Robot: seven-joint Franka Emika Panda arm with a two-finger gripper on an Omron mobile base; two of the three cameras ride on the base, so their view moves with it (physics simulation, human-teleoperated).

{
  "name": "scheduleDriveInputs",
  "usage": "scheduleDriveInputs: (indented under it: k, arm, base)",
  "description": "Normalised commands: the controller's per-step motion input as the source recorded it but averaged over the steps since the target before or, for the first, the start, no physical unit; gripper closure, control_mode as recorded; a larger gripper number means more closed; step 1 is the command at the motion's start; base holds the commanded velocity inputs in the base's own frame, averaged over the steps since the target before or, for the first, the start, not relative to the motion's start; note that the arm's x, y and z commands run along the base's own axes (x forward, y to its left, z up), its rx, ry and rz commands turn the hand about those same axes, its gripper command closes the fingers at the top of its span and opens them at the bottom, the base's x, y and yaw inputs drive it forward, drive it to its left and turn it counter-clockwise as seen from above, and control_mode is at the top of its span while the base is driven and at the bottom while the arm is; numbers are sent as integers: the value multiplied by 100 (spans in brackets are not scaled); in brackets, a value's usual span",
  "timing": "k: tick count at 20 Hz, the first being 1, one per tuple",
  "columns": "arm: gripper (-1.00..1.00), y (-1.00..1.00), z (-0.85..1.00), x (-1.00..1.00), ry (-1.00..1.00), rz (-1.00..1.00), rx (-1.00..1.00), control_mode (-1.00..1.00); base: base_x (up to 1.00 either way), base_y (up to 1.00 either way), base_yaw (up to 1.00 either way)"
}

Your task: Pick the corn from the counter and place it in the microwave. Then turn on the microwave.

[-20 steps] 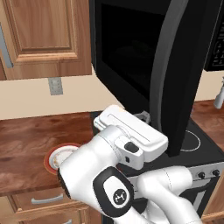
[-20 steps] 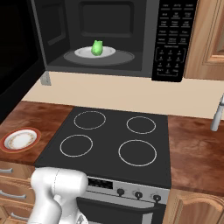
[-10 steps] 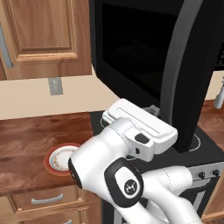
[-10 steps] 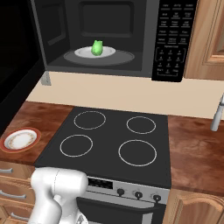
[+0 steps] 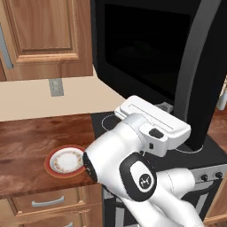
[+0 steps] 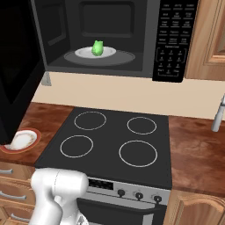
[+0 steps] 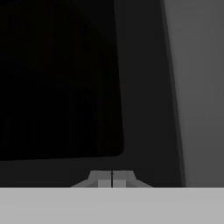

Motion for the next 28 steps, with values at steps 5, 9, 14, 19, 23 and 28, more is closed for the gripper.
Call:
scheduleDriveInputs:
  k: [5,9,14,19,23,28]
  arm:
    - [100,-34,0,9,0,0,0,-100]
    - [100,-38,0,14,0,0,0,-100]
    - [100,-41,0,21,2,0,0,-100]
    - [100,-39,0,26,2,0,0,-100]
    - [100,-37,0,27,1,0,0,-100]
    - [100,-33,1,30,0,1,0,-100]
  base:
    - [0,0,0]
    - [0,0,0]
    - [0,0,0]
    - [0,0,0]
    - [0,0,0]
    - [0,0,0]
